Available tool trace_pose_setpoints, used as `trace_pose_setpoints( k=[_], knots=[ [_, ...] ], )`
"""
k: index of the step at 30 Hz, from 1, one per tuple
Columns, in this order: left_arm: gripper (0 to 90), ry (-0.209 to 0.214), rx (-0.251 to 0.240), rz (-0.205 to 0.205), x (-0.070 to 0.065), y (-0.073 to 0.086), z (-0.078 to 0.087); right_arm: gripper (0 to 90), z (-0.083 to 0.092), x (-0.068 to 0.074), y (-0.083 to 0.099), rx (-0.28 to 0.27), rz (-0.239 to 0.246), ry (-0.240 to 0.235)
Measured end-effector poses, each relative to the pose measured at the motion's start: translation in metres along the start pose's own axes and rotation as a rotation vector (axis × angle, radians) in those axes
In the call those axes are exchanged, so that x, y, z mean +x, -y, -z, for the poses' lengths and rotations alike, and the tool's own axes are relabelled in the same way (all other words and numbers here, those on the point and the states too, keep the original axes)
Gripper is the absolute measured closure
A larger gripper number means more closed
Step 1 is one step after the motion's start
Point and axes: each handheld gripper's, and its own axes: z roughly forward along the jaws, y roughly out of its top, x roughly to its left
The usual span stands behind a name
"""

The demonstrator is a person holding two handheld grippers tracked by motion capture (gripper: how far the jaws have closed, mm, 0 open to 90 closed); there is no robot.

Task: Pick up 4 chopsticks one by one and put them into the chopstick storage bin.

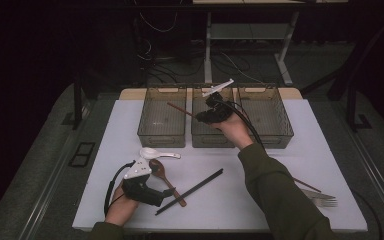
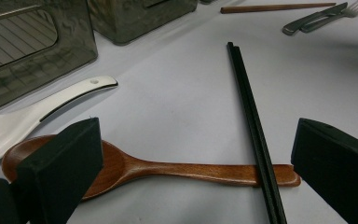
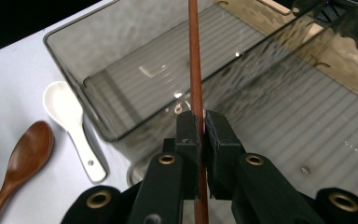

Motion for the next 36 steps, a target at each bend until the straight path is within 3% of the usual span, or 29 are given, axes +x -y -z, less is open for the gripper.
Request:
trace_pose_setpoints(
  k=[16,28,36],
  knots=[
    [1.2,0.013,0.007,0.0,-0.001,0.0,-0.002,84.4,-0.048,0.008,-0.034,0.031,-0.035,0.02],
    [1.2,0.026,0.007,-0.006,-0.002,-0.001,-0.003,84.3,-0.08,0.013,-0.066,0.074,-0.055,0.062],
    [1.2,0.032,0.012,-0.01,-0.002,0.0,-0.002,81.5,-0.096,0.018,-0.072,0.093,-0.068,0.077]
  ],
)
